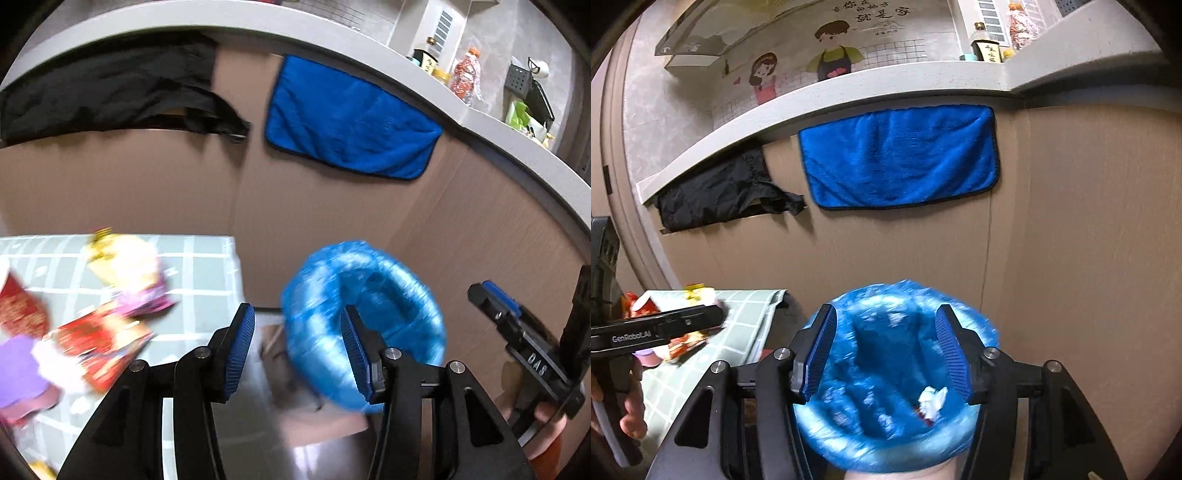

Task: Collect trash
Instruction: 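Return both tools to the table and grasp the yellow-rimmed sponge with the right tool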

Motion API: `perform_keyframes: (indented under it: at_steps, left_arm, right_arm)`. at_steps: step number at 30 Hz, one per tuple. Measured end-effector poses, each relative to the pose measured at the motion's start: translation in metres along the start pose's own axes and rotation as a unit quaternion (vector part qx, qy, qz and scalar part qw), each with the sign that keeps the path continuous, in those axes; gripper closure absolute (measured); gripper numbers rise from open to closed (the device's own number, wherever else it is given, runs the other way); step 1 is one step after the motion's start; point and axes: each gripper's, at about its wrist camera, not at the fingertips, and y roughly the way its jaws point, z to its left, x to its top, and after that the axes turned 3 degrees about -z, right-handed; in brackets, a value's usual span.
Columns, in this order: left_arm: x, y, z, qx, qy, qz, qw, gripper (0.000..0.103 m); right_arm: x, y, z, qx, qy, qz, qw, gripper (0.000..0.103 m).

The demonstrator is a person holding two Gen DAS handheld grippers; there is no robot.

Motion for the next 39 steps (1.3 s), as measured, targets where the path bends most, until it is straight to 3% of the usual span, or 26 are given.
perform_keyframes:
  at_steps: [7, 11, 18, 23, 28, 31, 35, 39]
  left_arm:
    - [-0.041, -0.08, 0.07, 0.07, -0.019, -0.017, 0.9972, 0.053]
    - [-0.066, -0.128, 0.125, 0.127, -0.05, -0.027, 0.9903, 0.053]
    - [-0.115, -0.194, 0.211, 0.197, -0.123, -0.04, 0.9719, 0.053]
    - [-0.144, -0.224, 0.25, 0.206, -0.169, -0.054, 0.9623, 0.053]
    - [-0.162, -0.23, 0.268, 0.195, -0.192, -0.05, 0.9606, 0.053]
    - [-0.168, -0.233, 0.273, 0.204, -0.189, -0.047, 0.9594, 0.053]
    - [-0.176, -0.238, 0.283, 0.203, -0.198, -0.047, 0.9579, 0.053]
    - [-0.183, -0.239, 0.291, 0.2, -0.21, -0.046, 0.9559, 0.053]
  right_arm:
    - [-0.016, -0.014, 0.063, 0.052, -0.029, 0.016, 0.998, 0.049]
    - [-0.03, -0.014, 0.119, 0.101, -0.06, 0.035, 0.992, 0.049]
    - [-0.067, -0.015, 0.235, 0.202, -0.126, 0.1, 0.966, 0.049]
    - [-0.104, -0.009, 0.301, 0.268, -0.158, 0.164, 0.936, 0.049]
    - [-0.134, 0.008, 0.347, 0.306, -0.183, 0.223, 0.907, 0.051]
    - [-0.147, 0.017, 0.368, 0.3, -0.199, 0.242, 0.901, 0.051]
    - [-0.156, 0.021, 0.383, 0.288, -0.228, 0.23, 0.901, 0.051]
    - [-0.158, 0.026, 0.387, 0.297, -0.212, 0.239, 0.9, 0.046]
